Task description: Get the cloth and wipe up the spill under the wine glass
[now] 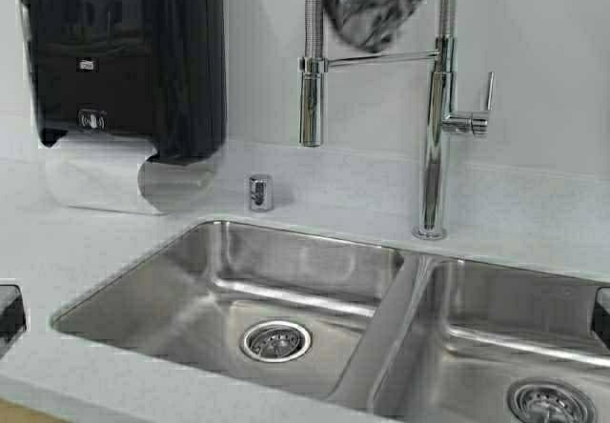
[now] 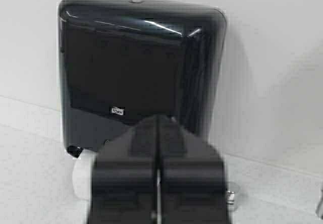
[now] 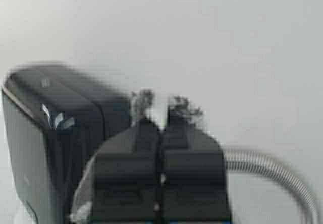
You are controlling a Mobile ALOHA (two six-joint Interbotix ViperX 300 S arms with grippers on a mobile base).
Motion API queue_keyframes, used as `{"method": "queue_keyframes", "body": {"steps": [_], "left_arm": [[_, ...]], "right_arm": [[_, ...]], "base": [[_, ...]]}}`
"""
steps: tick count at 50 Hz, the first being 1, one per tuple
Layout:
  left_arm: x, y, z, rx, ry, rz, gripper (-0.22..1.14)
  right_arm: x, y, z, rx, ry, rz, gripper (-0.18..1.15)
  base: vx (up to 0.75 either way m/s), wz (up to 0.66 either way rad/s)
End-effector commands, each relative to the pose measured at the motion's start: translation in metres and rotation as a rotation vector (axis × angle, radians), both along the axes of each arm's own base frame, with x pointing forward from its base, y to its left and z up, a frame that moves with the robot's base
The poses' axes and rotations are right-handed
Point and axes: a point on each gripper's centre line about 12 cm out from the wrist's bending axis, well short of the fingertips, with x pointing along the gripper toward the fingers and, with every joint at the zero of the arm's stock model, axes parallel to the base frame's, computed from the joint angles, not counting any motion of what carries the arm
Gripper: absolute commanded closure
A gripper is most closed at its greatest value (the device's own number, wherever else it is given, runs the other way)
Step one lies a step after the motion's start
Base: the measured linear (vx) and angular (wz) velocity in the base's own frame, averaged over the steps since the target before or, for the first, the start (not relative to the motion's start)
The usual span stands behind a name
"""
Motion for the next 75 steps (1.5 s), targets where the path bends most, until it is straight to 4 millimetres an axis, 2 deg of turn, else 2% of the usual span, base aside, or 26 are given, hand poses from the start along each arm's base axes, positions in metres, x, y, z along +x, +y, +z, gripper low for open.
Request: {"method": "queue_keyframes", "body": {"steps": [1,16,30,57,66,75], "left_arm": [[0.002,0.0,0.003,0.003,-0.003,0.0,0.89],[0.004,0.0,0.001,-0.001,0.011,-0.001,0.89],[0.004,0.0,-0.001,-0.003,0.022,-0.001,0.89],[0.001,0.0,0.004,-0.009,0.0,-0.001,0.89],[0.002,0.0,0.003,-0.004,0.014,-0.001,0.89],[0.006,0.0,0.002,0.004,0.035,-0.001,0.89]], "right_arm": [[-0.016,-0.001,0.037,0.024,-0.055,0.01,0.91],[-0.03,0.005,0.039,0.009,-0.016,0.037,0.91],[-0.043,-0.002,0.037,0.009,0.008,0.035,0.91],[-0.046,0.001,-0.032,-0.048,0.148,0.048,0.91],[-0.053,-0.003,-0.058,-0.077,0.193,0.047,0.91],[-0.069,-0.012,-0.079,-0.088,0.215,0.049,0.91]], "base": [[-0.13,-0.01],[-0.16,0.05],[-0.16,0.1],[-0.18,0.19],[-0.14,0.27],[-0.12,0.34]]}}
